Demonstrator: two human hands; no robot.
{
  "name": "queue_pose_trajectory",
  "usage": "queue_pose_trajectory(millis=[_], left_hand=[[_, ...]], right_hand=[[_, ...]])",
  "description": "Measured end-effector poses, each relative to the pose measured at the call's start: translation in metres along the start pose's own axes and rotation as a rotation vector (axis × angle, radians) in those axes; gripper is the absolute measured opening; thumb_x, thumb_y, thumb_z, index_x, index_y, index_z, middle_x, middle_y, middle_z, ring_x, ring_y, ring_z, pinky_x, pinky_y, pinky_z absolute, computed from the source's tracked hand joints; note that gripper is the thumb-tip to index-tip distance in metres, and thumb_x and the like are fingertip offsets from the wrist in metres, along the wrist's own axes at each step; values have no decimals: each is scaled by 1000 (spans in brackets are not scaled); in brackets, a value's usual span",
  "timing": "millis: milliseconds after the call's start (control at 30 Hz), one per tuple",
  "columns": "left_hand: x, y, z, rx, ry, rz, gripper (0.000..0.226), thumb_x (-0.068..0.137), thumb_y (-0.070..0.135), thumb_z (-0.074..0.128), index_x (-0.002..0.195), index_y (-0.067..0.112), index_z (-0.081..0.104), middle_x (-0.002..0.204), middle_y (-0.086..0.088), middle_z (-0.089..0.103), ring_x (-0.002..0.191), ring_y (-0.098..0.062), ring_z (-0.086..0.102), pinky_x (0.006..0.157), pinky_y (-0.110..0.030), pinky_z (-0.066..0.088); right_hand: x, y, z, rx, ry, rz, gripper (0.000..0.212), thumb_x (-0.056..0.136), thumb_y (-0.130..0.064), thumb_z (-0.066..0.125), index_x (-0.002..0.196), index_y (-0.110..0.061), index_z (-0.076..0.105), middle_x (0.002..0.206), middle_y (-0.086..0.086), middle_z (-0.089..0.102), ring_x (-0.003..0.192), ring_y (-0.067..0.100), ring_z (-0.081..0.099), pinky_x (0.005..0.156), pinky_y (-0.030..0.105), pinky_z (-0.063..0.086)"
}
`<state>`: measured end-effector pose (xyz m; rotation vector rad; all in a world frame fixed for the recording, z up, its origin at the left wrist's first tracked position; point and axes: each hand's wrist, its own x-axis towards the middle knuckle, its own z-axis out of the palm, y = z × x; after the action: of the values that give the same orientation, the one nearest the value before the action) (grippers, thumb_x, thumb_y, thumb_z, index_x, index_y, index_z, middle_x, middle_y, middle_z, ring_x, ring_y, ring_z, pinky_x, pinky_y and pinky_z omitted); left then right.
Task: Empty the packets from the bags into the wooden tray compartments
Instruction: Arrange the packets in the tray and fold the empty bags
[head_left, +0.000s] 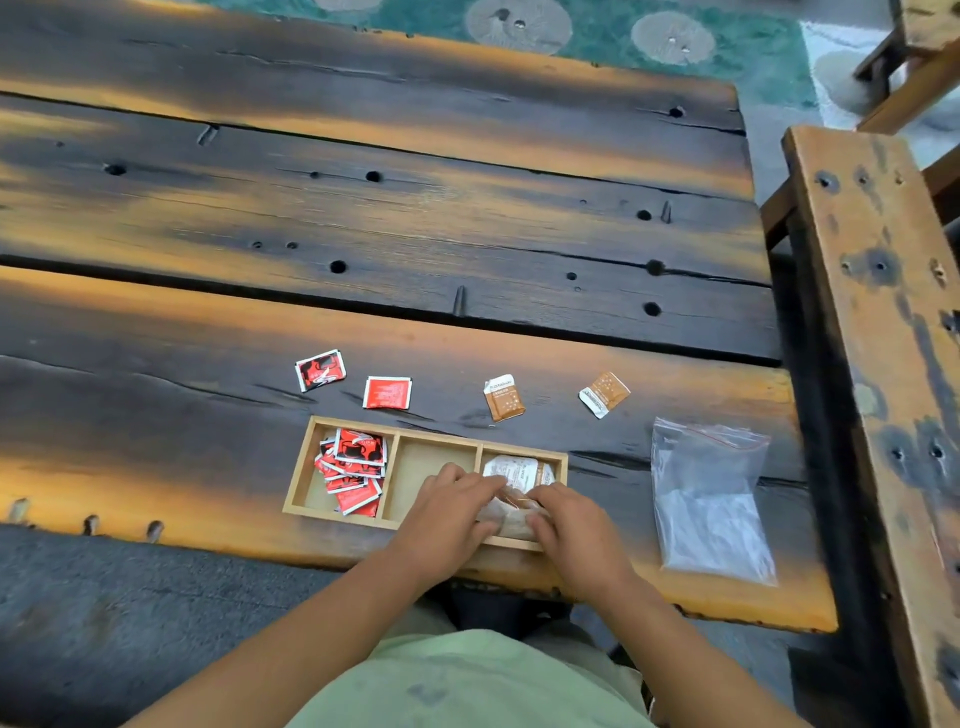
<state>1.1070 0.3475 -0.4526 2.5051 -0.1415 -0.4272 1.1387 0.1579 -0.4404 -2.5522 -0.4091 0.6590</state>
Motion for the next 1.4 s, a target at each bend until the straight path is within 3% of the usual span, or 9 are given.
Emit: queue_pose_trajectory(millis=[100,200,333,467,567,733,967,1200,1400], left_hand=[[5,3,0,-90,-4,-109,49,90,39,63,136,39,48,101,11,48,105,-17,44,98,-33,40],[11,7,2,-86,-23,-86,41,89,45,62,128,35,54,103,11,57,104,-15,47,98,-35,40],[21,14,4,-49,33,-121,34,90,39,64,118,22,57,110,3,50,105,-17,50,91,-35,45],[30,20,7,15,63,-180,50,87,37,68,128,22,44,119,0,43,108,-19,49,90,-35,48],[32,20,7,7,86,-155,50,88,35,68,130,25,42,120,0,44,108,-18,50,89,-35,49],[35,14,7,28,94,-108,24,95,34,59,116,22,59,111,4,55,106,-17,50,87,-30,44],[44,16,7,145,56,-110,35,95,34,59,128,25,50,118,0,52,111,-21,48,90,-34,43],[45,10,11,322,17,-36,36,98,40,49,130,22,51,120,-1,56,109,-23,48,90,-36,41],[39,14,9,128,46,-119,46,95,38,57,137,22,52,120,0,56,113,-20,47,95,-32,42]], right_hand=[[4,4,-6,107,-56,54,21,97,-24,56,114,-24,68,97,-4,70,88,17,63,76,35,49],[11,8,-10,235,-98,130,12,95,-24,58,99,-24,70,81,-5,69,75,16,63,73,39,53],[21,7,-12,210,-57,166,31,95,-27,61,126,-24,61,115,-4,68,94,18,64,81,33,50],[23,3,-14,-36,61,98,38,93,-32,64,126,-24,47,121,-3,53,98,24,62,77,40,53],[19,6,-13,-76,92,77,36,93,-31,65,122,-25,45,119,-2,45,88,26,62,71,41,53],[17,13,-5,-43,83,54,13,95,-22,58,108,-22,55,111,-3,49,88,25,61,69,40,50],[22,15,6,-100,93,51,20,94,-19,59,114,-19,57,109,1,43,78,25,58,59,38,50],[30,12,-2,-208,15,59,14,97,-22,55,110,-16,55,111,4,42,77,29,61,65,42,54],[34,16,-20,-77,-78,23,23,95,-26,59,117,-21,55,115,-1,49,91,24,61,69,33,43]])
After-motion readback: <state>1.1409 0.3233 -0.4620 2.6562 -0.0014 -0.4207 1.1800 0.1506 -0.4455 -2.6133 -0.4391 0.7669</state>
